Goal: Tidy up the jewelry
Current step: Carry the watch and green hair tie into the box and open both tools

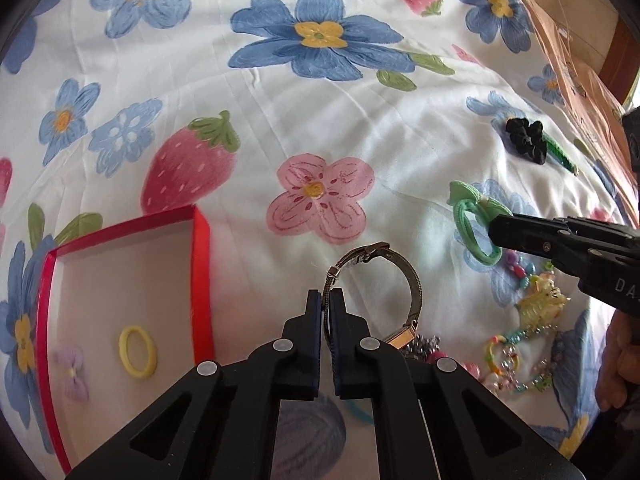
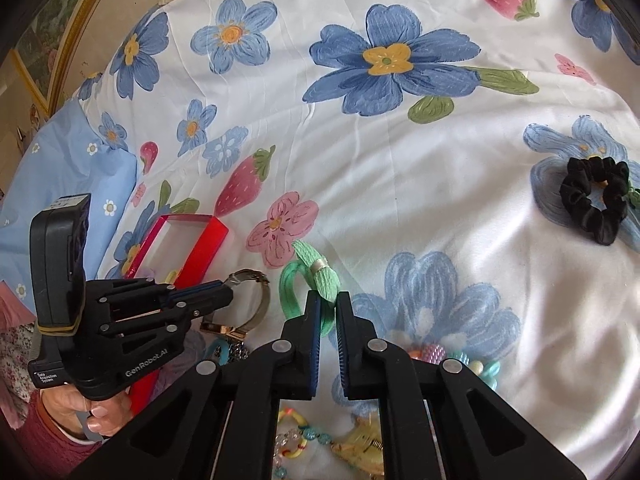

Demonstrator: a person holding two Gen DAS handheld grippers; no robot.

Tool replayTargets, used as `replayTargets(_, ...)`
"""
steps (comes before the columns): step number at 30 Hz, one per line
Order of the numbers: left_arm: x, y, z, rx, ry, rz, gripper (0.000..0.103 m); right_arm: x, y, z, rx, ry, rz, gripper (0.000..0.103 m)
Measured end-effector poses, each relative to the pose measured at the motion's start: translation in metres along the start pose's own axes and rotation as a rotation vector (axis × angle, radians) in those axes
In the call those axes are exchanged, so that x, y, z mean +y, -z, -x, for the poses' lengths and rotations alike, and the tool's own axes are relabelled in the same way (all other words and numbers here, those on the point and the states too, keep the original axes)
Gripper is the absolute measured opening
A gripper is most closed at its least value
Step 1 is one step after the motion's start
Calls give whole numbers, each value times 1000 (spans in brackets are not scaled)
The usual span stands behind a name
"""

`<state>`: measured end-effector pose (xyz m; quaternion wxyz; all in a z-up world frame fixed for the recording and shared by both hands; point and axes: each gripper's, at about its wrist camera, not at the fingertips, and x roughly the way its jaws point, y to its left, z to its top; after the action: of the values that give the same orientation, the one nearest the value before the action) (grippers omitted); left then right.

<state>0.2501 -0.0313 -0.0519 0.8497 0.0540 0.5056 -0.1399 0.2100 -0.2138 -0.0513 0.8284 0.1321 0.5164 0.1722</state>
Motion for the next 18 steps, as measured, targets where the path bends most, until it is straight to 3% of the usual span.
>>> replayTargets(18, 50, 68, 101, -109, -8, 219, 3, 57, 17, 10, 9, -50, 76, 7)
